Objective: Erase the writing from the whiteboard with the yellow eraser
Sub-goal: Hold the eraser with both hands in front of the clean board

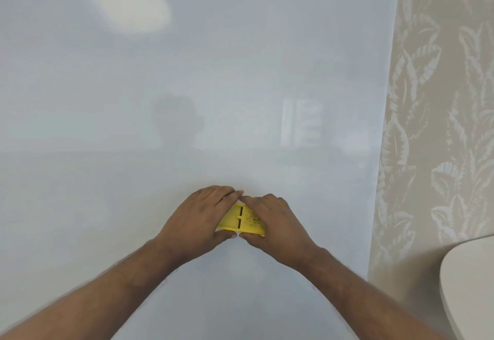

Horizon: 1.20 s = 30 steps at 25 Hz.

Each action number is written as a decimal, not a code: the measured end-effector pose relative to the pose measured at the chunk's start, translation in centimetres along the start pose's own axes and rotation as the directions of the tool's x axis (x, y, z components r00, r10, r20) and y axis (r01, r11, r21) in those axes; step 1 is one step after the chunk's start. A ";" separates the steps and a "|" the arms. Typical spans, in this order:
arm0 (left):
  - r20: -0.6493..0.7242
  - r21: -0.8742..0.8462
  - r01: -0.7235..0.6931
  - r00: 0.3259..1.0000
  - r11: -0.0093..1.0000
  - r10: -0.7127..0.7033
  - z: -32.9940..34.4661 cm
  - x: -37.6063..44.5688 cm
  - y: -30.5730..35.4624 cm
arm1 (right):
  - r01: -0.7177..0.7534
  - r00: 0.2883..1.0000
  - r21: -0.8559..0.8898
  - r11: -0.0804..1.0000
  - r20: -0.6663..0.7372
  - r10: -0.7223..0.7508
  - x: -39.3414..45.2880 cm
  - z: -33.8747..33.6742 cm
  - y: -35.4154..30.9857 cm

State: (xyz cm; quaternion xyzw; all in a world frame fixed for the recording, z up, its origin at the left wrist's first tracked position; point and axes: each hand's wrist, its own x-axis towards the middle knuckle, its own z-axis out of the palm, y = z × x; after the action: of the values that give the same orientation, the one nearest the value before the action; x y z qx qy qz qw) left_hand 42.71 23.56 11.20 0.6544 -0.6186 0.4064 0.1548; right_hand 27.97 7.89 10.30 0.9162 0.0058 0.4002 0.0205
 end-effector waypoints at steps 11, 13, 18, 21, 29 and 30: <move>0.074 -0.308 -0.019 0.996 0.951 0.044 4.9 8.0 8.3 | -0.309 0.951 -0.184 0.933 -0.036 0.308 -9.0 -8.3 7.4; 0.076 -0.367 -0.047 0.994 0.929 0.081 6.3 9.9 11.2 | -0.365 0.930 -0.235 0.901 -0.048 0.365 -11.5 -10.3 8.5; 0.082 -0.527 -0.141 0.973 0.838 0.216 9.8 14.1 20.6 | -0.530 0.837 -0.353 0.771 -0.073 0.542 -19.3 -15.9 10.3; 0.091 -0.614 -0.200 0.943 0.764 0.320 11.5 15.6 26.9 | -0.623 0.752 -0.421 0.659 -0.090 0.653 -24.4 -18.9 10.5; 0.138 -0.777 -0.280 0.798 0.564 0.586 14.2 15.2 41.1 | -0.809 0.393 -0.500 0.310 -0.067 0.917 -35.8 -24.0 6.9; 0.147 -0.793 -0.284 0.770 0.540 0.621 14.4 14.8 42.4 | -0.827 0.333 -0.497 0.262 -0.058 0.941 -36.7 -24.2 6.2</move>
State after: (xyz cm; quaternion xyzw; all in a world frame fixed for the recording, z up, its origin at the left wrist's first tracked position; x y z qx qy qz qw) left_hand 6.58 -4.66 0.25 0.4170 -0.8956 0.0019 0.1547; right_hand -14.80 1.51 0.11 0.7676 -0.6051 0.2114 -0.0012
